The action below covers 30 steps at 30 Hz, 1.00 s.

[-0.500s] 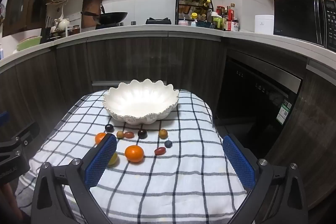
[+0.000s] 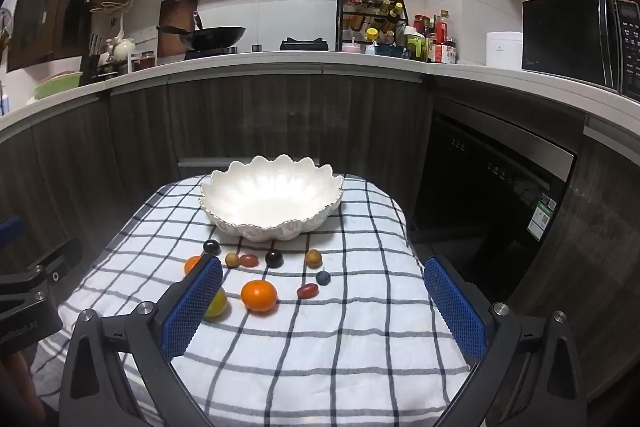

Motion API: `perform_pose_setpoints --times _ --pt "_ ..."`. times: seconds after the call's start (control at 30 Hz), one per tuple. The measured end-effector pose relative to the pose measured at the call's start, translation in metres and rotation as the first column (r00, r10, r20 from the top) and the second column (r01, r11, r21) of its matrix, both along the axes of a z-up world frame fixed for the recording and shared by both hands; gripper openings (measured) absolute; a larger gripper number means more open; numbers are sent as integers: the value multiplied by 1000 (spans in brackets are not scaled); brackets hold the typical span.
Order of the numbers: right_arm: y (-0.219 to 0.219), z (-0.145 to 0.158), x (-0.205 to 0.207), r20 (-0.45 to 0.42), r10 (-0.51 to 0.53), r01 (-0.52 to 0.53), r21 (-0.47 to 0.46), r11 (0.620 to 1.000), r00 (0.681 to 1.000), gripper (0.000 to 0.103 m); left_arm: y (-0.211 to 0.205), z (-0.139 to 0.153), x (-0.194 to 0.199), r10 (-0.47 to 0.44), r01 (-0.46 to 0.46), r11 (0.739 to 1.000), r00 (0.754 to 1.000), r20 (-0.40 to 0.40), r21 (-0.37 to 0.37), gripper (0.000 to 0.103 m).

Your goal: Organize fruits

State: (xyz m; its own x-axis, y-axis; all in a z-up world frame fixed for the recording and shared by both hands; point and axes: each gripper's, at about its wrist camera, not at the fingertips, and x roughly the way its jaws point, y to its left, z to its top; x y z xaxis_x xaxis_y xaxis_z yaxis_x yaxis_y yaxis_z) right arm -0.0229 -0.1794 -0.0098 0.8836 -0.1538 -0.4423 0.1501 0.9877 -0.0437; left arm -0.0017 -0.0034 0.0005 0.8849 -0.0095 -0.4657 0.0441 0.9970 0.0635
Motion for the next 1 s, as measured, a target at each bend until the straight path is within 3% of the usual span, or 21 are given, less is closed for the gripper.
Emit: perform_pose_setpoints --times 1.0 --pt "-6 1 -1 15 8 -8 10 1000 1000 102 5 -5 1 0 0 1000 1000 2 -3 103"
